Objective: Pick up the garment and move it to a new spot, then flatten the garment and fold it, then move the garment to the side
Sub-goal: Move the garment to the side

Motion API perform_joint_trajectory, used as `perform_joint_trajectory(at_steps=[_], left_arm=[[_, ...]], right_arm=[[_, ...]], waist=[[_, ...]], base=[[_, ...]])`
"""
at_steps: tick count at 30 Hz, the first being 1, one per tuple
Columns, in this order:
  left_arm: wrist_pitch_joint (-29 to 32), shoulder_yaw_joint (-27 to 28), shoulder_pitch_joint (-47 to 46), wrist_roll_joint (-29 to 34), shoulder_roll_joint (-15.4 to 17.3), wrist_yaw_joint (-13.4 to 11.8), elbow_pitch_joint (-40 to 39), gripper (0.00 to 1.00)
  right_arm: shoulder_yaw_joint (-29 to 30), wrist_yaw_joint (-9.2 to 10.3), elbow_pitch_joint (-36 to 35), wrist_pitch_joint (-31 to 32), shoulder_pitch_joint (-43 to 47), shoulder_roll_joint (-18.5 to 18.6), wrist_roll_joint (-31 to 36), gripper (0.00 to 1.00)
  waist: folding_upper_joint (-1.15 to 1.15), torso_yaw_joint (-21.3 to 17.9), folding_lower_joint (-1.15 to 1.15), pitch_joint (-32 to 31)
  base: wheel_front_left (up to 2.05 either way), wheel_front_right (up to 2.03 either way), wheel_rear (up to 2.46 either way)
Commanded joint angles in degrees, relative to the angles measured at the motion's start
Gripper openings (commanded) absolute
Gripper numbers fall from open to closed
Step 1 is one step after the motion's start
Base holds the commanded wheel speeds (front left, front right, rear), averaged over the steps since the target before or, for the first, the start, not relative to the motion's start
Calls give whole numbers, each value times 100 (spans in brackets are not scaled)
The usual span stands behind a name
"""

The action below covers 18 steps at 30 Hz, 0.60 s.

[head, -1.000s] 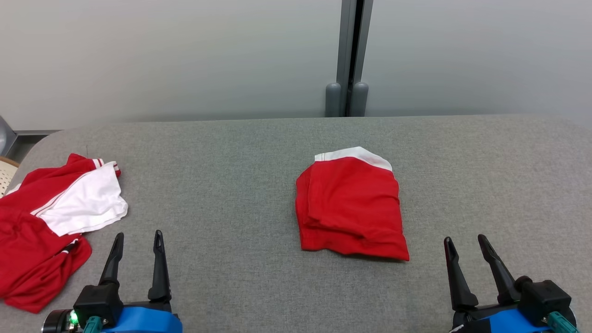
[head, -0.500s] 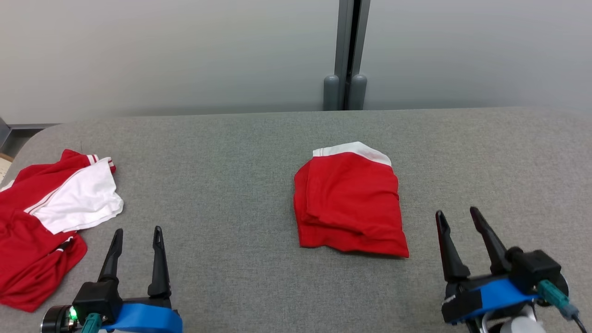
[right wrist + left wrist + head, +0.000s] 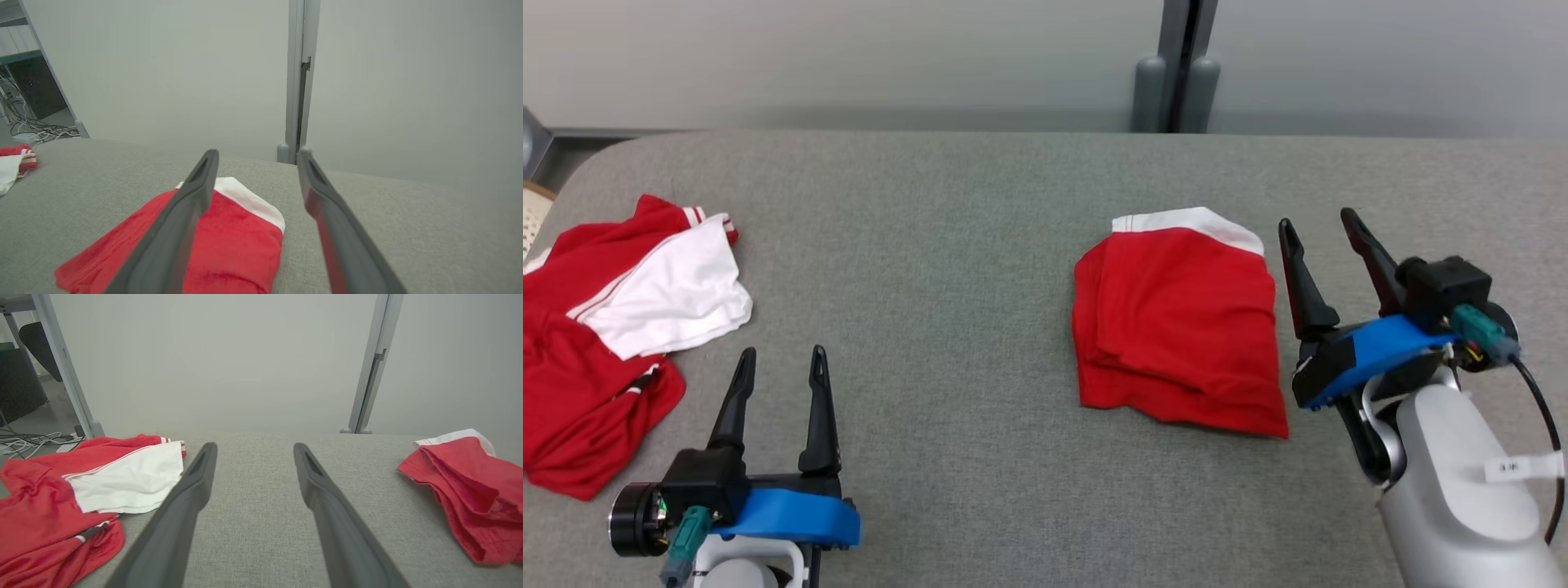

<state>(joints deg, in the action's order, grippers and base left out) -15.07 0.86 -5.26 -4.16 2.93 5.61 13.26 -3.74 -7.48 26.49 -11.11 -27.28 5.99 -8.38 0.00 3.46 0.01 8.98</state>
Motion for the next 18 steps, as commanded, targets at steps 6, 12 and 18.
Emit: perform_joint_trajectory(at_steps=[6, 12, 18], left_arm=[[-15, -40, -264, -81, 1, 10, 18, 100], [-16, -74, -334, -120, -2, -4, -16, 100], [-15, -121, -358, -144, -2, -36, -4, 100]], right_arm=[[-21, -2, 1335, 110, -591, 104, -4, 100], [-83, -2, 2282, 24, -719, 63, -105, 100], [-68, -2, 2866, -103, -764, 15, -149, 100]], waist=[[0, 270, -1, 341], [0, 355, -1, 438], [0, 394, -1, 475]], base=[[0, 0, 0], [0, 0, 0], [0, 0, 0]])
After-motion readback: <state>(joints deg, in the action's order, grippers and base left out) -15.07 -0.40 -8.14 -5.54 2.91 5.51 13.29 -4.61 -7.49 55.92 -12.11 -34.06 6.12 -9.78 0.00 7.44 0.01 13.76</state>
